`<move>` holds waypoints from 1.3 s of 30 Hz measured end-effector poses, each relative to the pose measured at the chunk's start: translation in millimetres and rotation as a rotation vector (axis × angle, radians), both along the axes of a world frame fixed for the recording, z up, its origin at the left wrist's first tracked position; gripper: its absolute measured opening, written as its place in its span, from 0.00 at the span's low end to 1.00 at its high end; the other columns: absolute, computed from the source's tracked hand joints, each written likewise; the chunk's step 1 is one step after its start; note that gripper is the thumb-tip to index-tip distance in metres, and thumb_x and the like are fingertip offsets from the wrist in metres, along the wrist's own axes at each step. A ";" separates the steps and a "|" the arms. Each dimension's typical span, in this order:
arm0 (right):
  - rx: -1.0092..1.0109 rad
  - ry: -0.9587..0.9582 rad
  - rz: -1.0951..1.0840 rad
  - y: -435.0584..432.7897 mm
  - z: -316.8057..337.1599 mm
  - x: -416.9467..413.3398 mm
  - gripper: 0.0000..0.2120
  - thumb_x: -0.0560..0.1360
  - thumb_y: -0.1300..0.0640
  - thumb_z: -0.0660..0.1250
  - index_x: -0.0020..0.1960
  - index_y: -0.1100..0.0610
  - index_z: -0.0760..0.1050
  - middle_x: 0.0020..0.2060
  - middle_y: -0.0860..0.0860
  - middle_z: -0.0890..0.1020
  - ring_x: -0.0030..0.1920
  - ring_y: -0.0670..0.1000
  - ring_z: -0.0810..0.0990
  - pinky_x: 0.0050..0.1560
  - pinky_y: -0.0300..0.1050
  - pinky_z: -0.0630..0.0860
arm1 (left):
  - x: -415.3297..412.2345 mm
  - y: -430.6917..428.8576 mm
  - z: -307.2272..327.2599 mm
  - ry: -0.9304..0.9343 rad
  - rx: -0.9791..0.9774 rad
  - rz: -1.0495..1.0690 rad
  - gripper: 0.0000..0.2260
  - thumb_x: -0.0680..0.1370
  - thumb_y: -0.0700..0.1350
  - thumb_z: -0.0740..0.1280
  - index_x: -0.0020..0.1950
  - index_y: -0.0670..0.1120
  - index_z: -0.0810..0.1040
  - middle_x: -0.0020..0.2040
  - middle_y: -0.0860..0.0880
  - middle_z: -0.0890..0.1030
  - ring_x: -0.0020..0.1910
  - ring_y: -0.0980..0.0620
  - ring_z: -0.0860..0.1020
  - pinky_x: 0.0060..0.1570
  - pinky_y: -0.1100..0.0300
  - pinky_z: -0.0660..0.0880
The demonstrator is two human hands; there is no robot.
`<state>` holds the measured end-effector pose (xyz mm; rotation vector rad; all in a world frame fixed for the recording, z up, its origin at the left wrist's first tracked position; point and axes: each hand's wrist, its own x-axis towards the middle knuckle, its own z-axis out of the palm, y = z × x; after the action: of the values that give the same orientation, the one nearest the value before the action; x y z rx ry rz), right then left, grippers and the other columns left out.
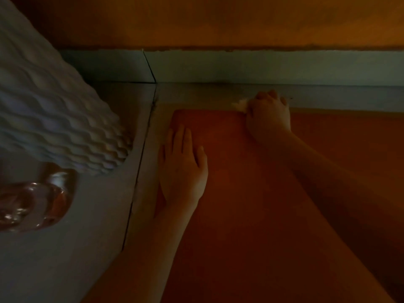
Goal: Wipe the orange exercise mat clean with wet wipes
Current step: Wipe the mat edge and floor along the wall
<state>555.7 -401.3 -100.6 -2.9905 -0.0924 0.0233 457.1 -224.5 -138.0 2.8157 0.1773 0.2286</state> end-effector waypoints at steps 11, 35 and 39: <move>0.131 0.038 0.024 -31.5 -7.8 -4.8 0.15 0.80 0.57 0.56 0.59 0.61 0.77 0.58 0.58 0.76 0.63 0.59 0.69 0.58 0.53 0.67 | 1.0 0.0 -1.4 0.015 -0.006 -0.013 0.29 0.79 0.55 0.43 0.75 0.43 0.64 0.76 0.47 0.62 0.76 0.48 0.58 0.73 0.46 0.59; 0.306 -0.257 -0.095 -39.7 -26.5 -21.0 0.17 0.77 0.52 0.57 0.45 0.58 0.82 0.44 0.51 0.82 0.46 0.54 0.80 0.51 0.50 0.72 | -1.8 -3.2 4.5 0.179 0.135 -0.027 0.26 0.80 0.51 0.49 0.74 0.38 0.65 0.75 0.41 0.64 0.75 0.41 0.61 0.70 0.38 0.61; 0.303 -0.250 -0.103 -40.8 -29.1 -21.2 0.10 0.76 0.57 0.62 0.47 0.57 0.82 0.45 0.51 0.82 0.47 0.54 0.79 0.50 0.49 0.72 | 22.2 -18.4 16.5 0.197 0.139 -0.093 0.27 0.80 0.52 0.49 0.73 0.38 0.66 0.74 0.40 0.66 0.73 0.39 0.63 0.70 0.37 0.62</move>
<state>534.4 -442.1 -129.6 -2.6760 0.0284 -0.3450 479.3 -242.9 -121.5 2.9731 0.0756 -0.0602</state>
